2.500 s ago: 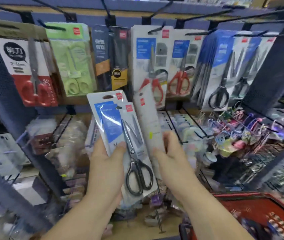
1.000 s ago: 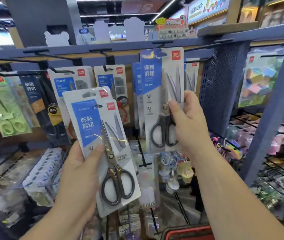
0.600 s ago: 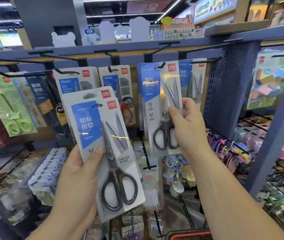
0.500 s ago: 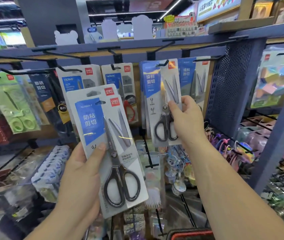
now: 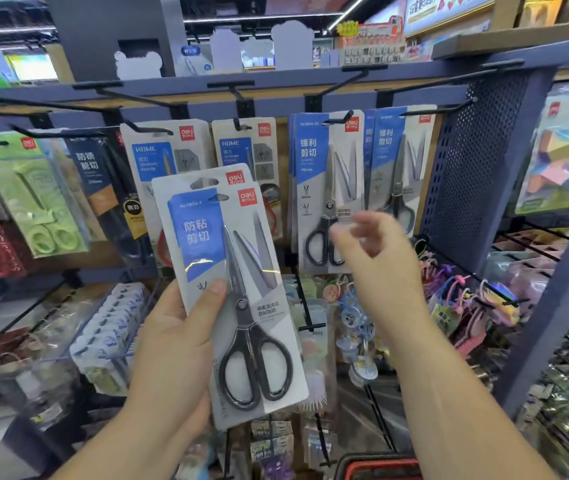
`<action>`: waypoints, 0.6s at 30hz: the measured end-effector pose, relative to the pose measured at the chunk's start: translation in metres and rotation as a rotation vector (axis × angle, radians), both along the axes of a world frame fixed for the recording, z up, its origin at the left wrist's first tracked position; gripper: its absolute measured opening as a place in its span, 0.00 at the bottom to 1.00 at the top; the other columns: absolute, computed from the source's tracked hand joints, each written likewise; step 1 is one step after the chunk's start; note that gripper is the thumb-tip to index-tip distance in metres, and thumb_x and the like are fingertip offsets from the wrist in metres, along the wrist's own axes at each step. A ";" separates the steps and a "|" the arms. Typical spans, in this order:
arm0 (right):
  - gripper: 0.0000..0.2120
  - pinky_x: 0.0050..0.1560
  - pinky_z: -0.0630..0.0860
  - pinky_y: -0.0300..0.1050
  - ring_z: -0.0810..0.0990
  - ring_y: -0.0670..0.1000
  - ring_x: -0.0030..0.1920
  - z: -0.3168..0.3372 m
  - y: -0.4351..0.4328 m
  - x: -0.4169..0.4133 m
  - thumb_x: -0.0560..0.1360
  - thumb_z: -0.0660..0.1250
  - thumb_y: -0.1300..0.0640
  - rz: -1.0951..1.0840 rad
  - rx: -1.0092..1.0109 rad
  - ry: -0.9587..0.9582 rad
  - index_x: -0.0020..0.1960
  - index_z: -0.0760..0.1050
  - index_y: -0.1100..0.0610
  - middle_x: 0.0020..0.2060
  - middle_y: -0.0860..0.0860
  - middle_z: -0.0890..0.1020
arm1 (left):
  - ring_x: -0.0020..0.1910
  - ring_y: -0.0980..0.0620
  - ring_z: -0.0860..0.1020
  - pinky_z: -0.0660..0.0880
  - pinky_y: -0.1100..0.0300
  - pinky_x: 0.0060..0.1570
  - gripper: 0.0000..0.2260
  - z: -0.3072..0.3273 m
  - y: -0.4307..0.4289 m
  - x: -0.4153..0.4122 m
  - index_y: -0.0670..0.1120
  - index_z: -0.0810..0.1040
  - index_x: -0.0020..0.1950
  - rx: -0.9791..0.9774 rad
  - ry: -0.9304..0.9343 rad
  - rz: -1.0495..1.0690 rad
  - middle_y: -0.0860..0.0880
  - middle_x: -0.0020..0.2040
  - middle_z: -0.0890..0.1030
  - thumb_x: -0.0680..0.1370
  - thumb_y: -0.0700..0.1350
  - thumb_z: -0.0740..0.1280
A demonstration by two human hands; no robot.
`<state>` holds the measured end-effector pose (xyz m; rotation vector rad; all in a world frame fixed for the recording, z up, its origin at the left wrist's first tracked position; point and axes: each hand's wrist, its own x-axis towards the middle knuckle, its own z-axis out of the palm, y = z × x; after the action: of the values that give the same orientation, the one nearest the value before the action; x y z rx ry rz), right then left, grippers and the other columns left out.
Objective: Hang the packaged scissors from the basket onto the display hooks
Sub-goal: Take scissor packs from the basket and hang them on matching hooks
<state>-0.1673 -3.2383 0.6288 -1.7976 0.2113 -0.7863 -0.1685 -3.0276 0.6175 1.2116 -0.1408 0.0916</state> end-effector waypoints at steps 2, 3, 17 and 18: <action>0.26 0.50 0.81 0.42 0.83 0.43 0.51 -0.012 0.023 -0.024 0.68 0.79 0.39 0.291 0.029 0.103 0.63 0.76 0.41 0.54 0.42 0.83 | 0.56 0.40 0.87 0.81 0.40 0.61 0.11 0.000 -0.003 0.000 0.47 0.82 0.63 0.006 0.009 0.002 0.45 0.56 0.88 0.82 0.44 0.67; 0.30 0.49 0.80 0.40 0.83 0.42 0.50 -0.020 0.033 -0.030 0.64 0.82 0.39 0.386 -0.008 0.157 0.63 0.76 0.40 0.54 0.41 0.83 | 0.55 0.40 0.87 0.82 0.41 0.59 0.10 0.000 -0.006 0.000 0.47 0.82 0.63 0.002 0.017 -0.002 0.44 0.55 0.89 0.82 0.43 0.67; 0.13 0.52 0.83 0.47 0.86 0.50 0.53 -0.053 0.024 -0.046 0.80 0.70 0.66 0.363 0.318 -0.002 0.61 0.76 0.55 0.53 0.51 0.87 | 0.47 0.52 0.88 0.84 0.59 0.38 0.11 -0.008 -0.009 -0.001 0.51 0.83 0.61 0.037 0.056 -0.042 0.49 0.53 0.89 0.86 0.41 0.61; 0.13 0.54 0.83 0.49 0.86 0.51 0.54 -0.050 0.019 -0.045 0.80 0.69 0.67 0.347 0.339 -0.041 0.61 0.76 0.56 0.53 0.51 0.87 | 0.46 0.53 0.88 0.83 0.60 0.36 0.11 -0.008 -0.006 0.001 0.51 0.83 0.60 0.042 0.060 -0.029 0.49 0.52 0.89 0.86 0.41 0.62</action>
<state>-0.2126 -3.2191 0.5793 -1.4436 0.0024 -0.5042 -0.1676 -3.0339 0.6094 1.2522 -0.1088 0.0270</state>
